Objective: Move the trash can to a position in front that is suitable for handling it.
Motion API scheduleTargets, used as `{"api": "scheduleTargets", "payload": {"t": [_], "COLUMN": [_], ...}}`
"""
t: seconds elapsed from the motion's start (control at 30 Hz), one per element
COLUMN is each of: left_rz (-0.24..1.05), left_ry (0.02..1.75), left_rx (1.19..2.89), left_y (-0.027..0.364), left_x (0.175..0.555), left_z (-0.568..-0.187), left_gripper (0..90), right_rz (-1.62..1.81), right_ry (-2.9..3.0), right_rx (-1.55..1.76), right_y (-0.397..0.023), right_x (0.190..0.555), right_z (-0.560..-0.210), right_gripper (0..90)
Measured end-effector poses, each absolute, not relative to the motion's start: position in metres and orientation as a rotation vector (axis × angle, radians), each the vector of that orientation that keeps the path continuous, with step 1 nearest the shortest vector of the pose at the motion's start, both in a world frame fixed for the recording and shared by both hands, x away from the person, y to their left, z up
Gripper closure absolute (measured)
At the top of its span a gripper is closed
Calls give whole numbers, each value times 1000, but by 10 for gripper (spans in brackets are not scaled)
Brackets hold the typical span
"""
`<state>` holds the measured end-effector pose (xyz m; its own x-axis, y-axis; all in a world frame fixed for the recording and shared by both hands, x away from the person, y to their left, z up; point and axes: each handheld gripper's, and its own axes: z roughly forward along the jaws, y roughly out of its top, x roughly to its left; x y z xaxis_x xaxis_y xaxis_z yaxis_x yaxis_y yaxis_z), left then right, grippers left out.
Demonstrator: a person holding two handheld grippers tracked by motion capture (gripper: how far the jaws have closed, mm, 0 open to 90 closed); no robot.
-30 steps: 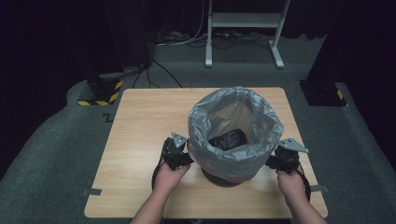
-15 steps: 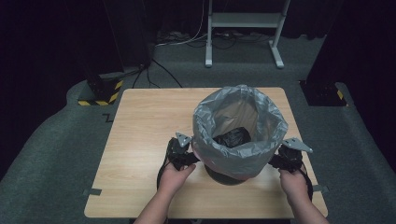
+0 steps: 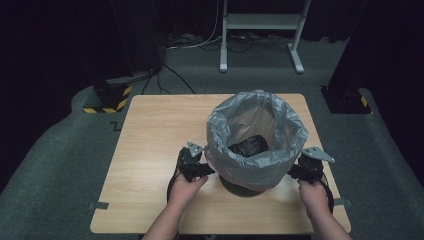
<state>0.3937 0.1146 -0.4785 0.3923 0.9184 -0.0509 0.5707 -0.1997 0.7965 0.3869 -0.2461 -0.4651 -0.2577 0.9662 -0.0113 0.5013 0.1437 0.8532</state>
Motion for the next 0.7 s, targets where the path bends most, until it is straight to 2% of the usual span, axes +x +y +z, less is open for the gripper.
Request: {"api": "scheduleTargets", "payload": {"t": [0.2, 0.3, 0.7], "left_rz": [581, 574, 616], "left_ry": [1295, 1285, 1261], "left_rx": [1875, 1883, 1948], "left_y": [117, 119, 163], "left_x": [397, 396, 366], "left_z": [-479, -479, -488], "left_gripper": [184, 163, 150], "right_rz": [1012, 985, 1056], "right_ry": [1835, 1831, 1827], "right_rx": [1406, 1401, 1411], "right_y": [-241, -242, -253], "right_x": [392, 390, 359], "right_z": [-465, -465, -474], "right_gripper": [188, 139, 177]}}
